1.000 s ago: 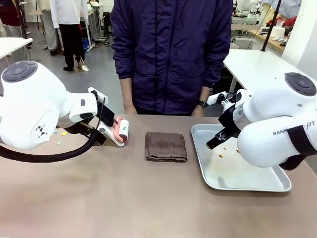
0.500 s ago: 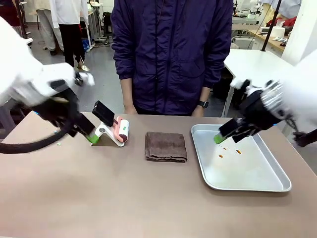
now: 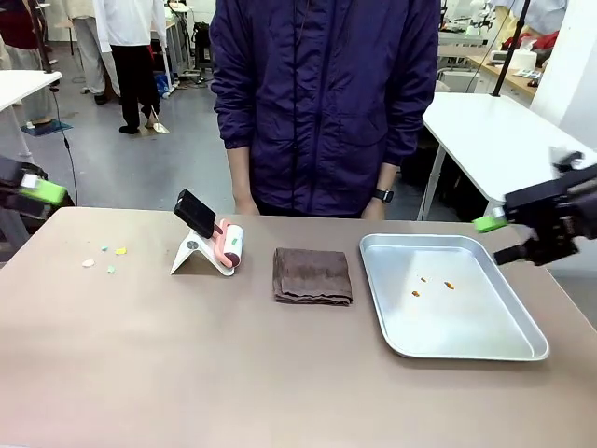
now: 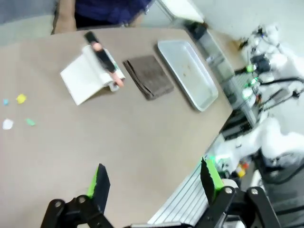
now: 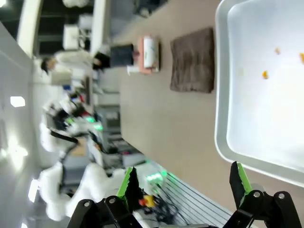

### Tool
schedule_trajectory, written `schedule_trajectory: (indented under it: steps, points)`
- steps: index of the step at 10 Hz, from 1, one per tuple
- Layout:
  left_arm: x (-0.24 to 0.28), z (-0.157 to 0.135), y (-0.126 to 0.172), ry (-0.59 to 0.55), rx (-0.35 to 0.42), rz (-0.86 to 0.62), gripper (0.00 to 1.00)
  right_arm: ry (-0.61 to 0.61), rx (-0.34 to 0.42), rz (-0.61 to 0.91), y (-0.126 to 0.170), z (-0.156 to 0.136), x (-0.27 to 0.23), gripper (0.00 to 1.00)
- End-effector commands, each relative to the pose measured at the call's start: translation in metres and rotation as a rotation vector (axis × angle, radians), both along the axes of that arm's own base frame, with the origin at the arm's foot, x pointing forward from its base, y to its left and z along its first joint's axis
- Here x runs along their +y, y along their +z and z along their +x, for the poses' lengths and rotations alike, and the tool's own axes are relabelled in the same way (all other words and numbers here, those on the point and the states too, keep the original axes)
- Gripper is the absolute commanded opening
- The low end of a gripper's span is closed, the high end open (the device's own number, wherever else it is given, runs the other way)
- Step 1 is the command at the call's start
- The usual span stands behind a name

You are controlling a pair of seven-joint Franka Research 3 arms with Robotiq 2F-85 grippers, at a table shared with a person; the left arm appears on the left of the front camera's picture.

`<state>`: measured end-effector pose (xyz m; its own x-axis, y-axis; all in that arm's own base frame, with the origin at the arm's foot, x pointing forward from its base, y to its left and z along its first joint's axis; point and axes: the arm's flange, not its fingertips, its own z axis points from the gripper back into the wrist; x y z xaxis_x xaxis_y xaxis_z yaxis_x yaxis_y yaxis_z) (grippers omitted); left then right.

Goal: Clean the surface of the table.
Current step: Hold the Lint Roller with your left hand and the towel with your right hand.

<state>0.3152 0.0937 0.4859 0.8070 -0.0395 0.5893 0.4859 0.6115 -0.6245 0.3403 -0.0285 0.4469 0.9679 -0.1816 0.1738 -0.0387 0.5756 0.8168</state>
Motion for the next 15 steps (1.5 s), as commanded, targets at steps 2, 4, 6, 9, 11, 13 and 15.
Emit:
schedule_trajectory:
  steps: [2, 4, 6, 9, 11, 13, 15]
  points:
    - [0.065, -0.034, -0.097, 0.157, 0.024, -0.217, 1.00, -0.216, -0.051, 0.161, -0.047, -0.059, -0.071, 1.00]
    - [0.073, -0.036, -0.120, 0.253, 0.081, -0.281, 1.00, -0.292, -0.058, 0.181, -0.057, -0.066, -0.106, 1.00]
    - [0.052, -0.045, -0.122, 0.371, 0.042, -0.368, 1.00, -0.358, -0.021, 0.220, -0.072, -0.070, -0.132, 1.00]
    - [0.120, -0.025, -0.124, 0.341, 0.096, -0.335, 1.00, -0.353, -0.002, 0.188, -0.050, -0.050, -0.155, 1.00]
    - [0.120, -0.025, -0.124, 0.341, 0.096, -0.335, 1.00, -0.353, -0.002, 0.188, -0.050, -0.050, -0.155, 1.00]
    - [0.120, -0.025, -0.124, 0.341, 0.096, -0.335, 1.00, -0.353, -0.002, 0.188, -0.050, -0.050, -0.155, 1.00]
    - [0.120, -0.025, -0.124, 0.341, 0.096, -0.335, 1.00, -0.353, -0.002, 0.188, -0.050, -0.050, -0.155, 1.00]
